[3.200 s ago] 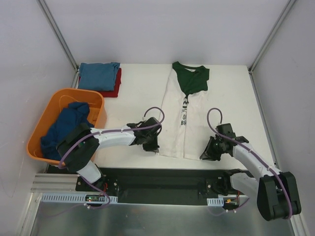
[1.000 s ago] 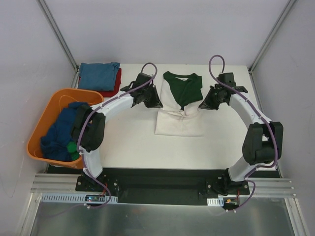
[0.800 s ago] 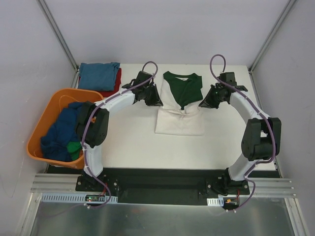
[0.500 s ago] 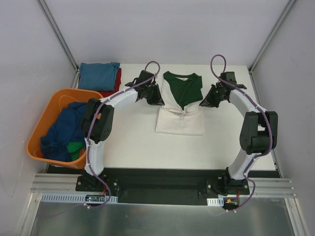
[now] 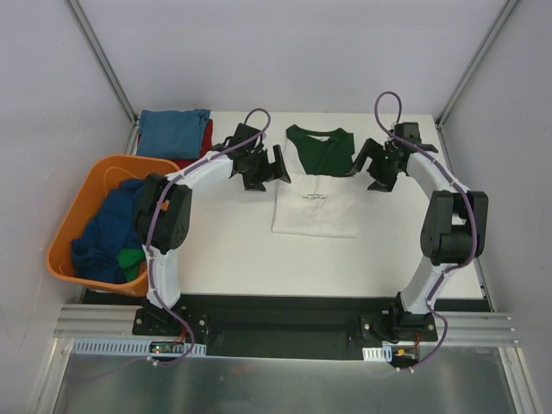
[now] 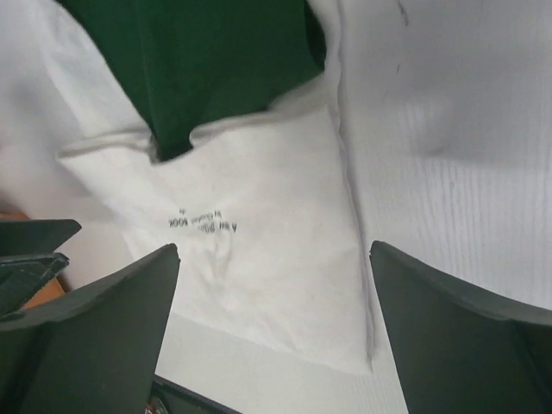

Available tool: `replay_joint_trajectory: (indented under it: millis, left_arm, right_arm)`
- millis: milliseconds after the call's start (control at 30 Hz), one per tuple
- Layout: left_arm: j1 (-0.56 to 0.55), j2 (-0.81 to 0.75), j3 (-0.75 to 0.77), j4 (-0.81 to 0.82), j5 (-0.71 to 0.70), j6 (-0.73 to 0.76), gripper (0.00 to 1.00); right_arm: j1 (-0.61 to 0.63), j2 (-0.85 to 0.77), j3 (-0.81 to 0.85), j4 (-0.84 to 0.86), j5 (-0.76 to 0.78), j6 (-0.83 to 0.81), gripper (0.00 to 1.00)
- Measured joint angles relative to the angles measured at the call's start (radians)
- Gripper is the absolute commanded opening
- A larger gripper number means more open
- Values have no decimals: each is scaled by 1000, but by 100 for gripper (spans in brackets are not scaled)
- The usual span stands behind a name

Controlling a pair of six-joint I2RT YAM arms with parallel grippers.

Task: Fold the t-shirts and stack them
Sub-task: Fold the folded rectangular tshirt in 1/3 of the way, then grab one side of the 2/3 rectangular tshirt with both arms

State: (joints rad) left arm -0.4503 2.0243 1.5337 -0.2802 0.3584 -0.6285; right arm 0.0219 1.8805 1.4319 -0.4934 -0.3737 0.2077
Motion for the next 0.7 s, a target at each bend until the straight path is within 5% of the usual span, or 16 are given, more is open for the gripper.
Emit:
replay_joint_trajectory:
  millis: [400, 700]
  left_arm:
    - [-68, -478, -444, 6, -44, -21, 99]
    - [-85, -474, -609, 31, -40, -97, 79]
  right_arm:
    - [51, -666, -555, 19, 18, -19, 97]
    - [51, -711, -740, 32, 34, 10, 97]
